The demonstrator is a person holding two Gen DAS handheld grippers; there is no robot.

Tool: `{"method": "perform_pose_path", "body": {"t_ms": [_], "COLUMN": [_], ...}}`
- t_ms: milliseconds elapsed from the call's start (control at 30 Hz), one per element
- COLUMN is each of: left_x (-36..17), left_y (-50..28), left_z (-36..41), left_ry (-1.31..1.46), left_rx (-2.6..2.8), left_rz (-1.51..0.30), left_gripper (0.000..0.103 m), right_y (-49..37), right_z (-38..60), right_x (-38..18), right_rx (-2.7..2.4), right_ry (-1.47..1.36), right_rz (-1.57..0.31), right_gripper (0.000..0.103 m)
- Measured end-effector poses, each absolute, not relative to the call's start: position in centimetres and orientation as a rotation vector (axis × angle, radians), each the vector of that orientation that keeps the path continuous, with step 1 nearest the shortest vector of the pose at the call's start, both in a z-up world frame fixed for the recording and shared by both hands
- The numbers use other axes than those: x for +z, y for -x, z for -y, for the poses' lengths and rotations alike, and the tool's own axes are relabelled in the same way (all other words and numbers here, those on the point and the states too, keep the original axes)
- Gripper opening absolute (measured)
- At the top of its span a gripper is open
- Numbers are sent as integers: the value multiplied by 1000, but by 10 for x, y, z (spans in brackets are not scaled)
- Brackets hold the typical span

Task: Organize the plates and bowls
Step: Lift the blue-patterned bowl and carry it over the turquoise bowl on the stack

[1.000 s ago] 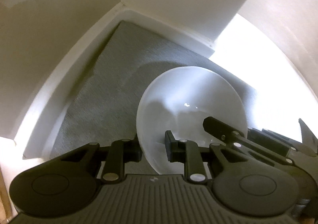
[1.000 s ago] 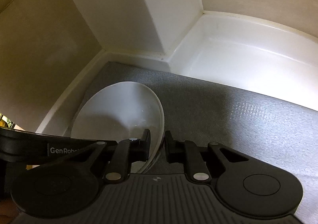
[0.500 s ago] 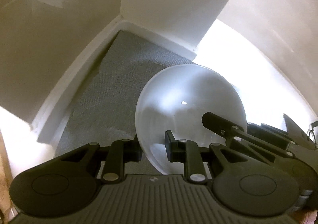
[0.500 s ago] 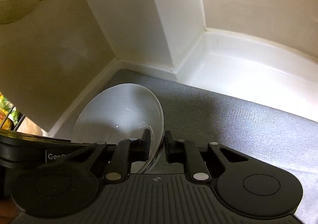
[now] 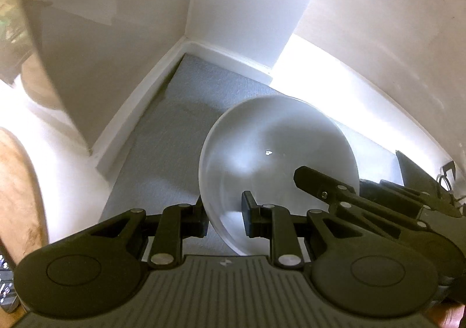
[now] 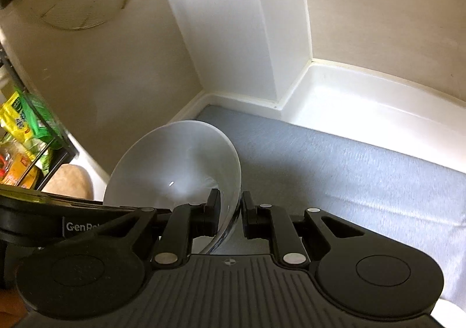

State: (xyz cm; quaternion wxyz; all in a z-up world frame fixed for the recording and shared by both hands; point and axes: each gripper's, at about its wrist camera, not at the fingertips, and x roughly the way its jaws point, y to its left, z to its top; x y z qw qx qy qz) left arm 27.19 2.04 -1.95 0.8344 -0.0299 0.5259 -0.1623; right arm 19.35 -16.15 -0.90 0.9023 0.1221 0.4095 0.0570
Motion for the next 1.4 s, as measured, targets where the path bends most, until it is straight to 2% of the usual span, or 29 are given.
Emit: {"method": "perform_pose_path", "body": {"t_ms": [867,1400], "left_x": [-30,-16], "left_y": [-196,-162], "left_z": [-60,-86], "left_ry": [-26,-37], "left_rx": [-385,-445], "left_rz": [-1141,-1103], "left_gripper": [25,25], "right_y": [-101,-74], "right_z": [108,83], "right_x": [-2,9], "right_rx": [141,86], "right_ry": [-242,-203], "right_rz": [-885,-856], "right_gripper": [17,17]}}
